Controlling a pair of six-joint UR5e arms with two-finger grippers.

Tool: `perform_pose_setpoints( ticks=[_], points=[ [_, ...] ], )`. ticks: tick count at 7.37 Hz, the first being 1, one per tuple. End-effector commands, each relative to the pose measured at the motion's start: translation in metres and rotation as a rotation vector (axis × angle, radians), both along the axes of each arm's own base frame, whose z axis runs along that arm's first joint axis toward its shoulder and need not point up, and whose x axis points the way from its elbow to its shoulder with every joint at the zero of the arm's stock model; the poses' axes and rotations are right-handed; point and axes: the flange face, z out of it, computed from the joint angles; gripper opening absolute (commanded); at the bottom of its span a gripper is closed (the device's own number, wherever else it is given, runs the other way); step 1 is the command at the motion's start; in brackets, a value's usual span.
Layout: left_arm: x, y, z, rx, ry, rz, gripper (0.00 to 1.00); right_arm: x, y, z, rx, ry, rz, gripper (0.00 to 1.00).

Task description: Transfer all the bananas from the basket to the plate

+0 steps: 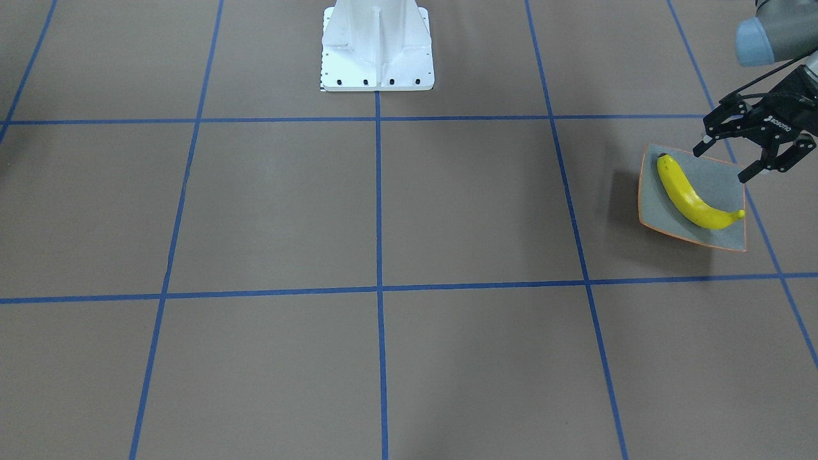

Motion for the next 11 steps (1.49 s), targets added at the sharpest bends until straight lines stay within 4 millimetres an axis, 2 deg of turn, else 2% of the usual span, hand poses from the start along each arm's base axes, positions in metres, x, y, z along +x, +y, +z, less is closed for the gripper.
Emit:
perform_pose_setpoints(
  ticks=[1,2,4,5,7,9,10,11],
  points=[
    [0.001,0.0,-0.001,-0.003,0.003,0.004,1.0,0.028,-0.04,-0.052,-0.043,-0.003,0.057,0.0],
    [0.001,-0.002,-0.003,-0.006,0.007,0.0,1.0,0.031,-0.06,-0.086,-0.077,-0.003,0.097,0.0],
    [0.004,-0.006,-0.009,-0.001,0.009,-0.001,1.0,0.033,-0.088,-0.141,-0.158,-0.016,0.289,0.0],
    [0.005,-0.008,-0.012,-0.008,0.014,-0.006,1.0,0.022,-0.101,-0.17,-0.201,-0.056,0.365,0.0],
    [0.011,-0.022,-0.039,-0.04,0.06,-0.041,1.0,-0.026,-0.111,-0.227,-0.296,-0.154,0.453,0.0],
    [0.024,-0.042,-0.081,-0.062,0.12,-0.067,1.0,-0.085,-0.11,-0.292,-0.396,-0.198,0.537,0.0],
    [0.042,-0.049,-0.104,-0.086,0.153,-0.062,1.0,-0.119,-0.102,-0.333,-0.447,-0.224,0.579,0.0],
    [0.062,-0.055,-0.132,-0.112,0.191,-0.059,1.0,-0.139,-0.095,-0.372,-0.49,-0.257,0.625,0.0]
  ],
)
